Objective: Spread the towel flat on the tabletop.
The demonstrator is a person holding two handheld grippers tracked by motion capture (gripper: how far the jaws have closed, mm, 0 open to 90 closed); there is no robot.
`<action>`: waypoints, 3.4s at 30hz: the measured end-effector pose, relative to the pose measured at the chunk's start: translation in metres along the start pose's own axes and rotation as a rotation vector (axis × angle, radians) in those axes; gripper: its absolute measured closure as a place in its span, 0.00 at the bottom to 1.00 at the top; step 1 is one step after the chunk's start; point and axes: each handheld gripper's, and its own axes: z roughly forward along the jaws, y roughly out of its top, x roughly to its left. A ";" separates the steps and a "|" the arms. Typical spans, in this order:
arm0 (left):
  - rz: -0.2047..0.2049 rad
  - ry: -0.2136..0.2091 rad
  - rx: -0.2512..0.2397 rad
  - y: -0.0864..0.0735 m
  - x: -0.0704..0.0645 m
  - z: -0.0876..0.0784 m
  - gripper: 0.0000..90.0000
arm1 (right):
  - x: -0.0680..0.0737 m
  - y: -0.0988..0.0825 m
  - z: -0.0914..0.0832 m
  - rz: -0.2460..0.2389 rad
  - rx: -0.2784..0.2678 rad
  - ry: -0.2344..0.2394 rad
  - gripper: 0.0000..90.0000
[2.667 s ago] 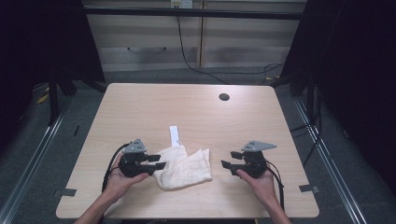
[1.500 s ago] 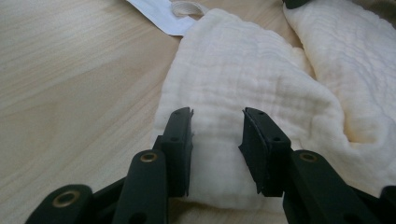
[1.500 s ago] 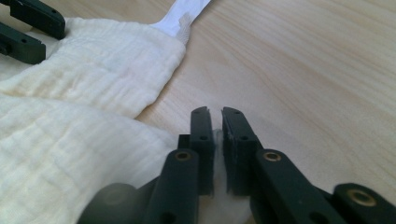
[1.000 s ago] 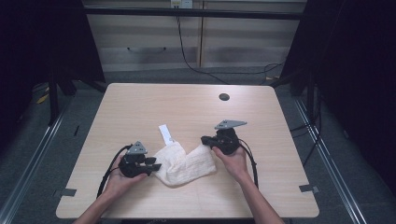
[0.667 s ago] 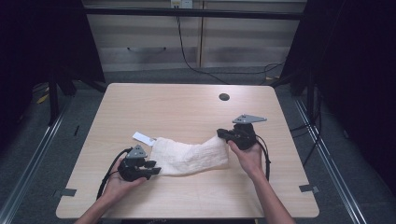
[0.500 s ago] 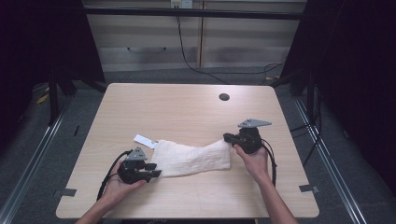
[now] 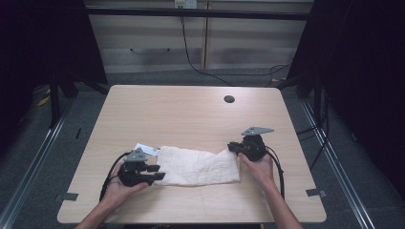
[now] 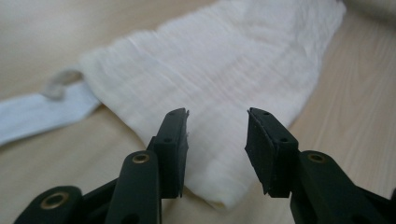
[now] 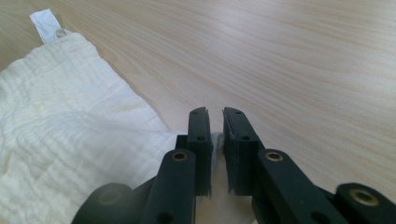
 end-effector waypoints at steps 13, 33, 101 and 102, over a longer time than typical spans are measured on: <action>-0.080 0.112 -0.024 0.031 0.053 0.022 0.65 | -0.011 -0.002 0.001 0.039 0.006 0.006 0.83; -0.116 0.159 0.004 0.028 0.063 0.053 0.55 | -0.010 -0.015 0.021 0.026 0.108 -0.024 0.92; -0.005 0.098 -0.261 0.074 0.048 -0.025 0.95 | -0.005 0.049 -0.040 -0.011 -0.161 -0.001 0.97; -0.002 0.105 -0.269 0.077 0.049 -0.028 0.95 | -0.005 0.054 -0.042 -0.015 -0.167 -0.002 0.97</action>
